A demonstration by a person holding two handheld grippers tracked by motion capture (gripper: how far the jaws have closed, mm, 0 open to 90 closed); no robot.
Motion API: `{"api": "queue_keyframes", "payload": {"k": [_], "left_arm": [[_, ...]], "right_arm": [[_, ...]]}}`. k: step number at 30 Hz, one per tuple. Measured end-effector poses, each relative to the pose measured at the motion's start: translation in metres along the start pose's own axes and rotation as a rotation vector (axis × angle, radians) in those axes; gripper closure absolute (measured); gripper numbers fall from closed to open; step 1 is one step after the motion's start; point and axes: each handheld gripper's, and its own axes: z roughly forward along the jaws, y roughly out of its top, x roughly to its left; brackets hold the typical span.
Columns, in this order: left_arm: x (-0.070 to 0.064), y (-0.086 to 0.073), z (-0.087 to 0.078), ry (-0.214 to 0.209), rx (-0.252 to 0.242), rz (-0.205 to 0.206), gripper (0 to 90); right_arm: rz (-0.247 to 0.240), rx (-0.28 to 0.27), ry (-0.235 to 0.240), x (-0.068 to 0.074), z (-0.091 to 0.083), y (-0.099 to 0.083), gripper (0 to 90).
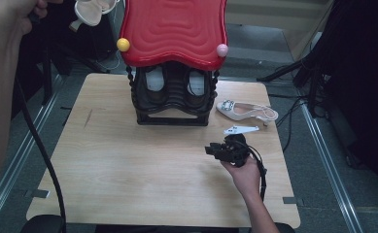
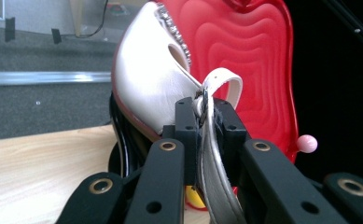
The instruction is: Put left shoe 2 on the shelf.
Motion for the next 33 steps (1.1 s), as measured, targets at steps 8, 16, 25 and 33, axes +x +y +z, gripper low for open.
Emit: {"api": "queue_keyframes", "payload": {"k": [8,16,25,33], "left_arm": [[-0.013,0.006,0.0,-0.001,-0.008,0.022,83.5],[-0.035,0.011,0.014,-0.036,-0.018,0.066,83.5],[-0.045,0.007,0.055,-0.091,-0.021,0.059,83.4],[-0.043,-0.009,0.072,-0.087,0.008,0.063,83.1]], "right_arm": [[0.002,0.0,-0.006,-0.001,-0.002,-0.001,69.0],[0.005,-0.001,-0.013,-0.001,-0.003,-0.003,69.0],[0.013,-0.016,-0.016,-0.004,-0.009,-0.005,69.1],[0.009,-0.015,-0.019,-0.002,-0.01,-0.007,69.2]]}}
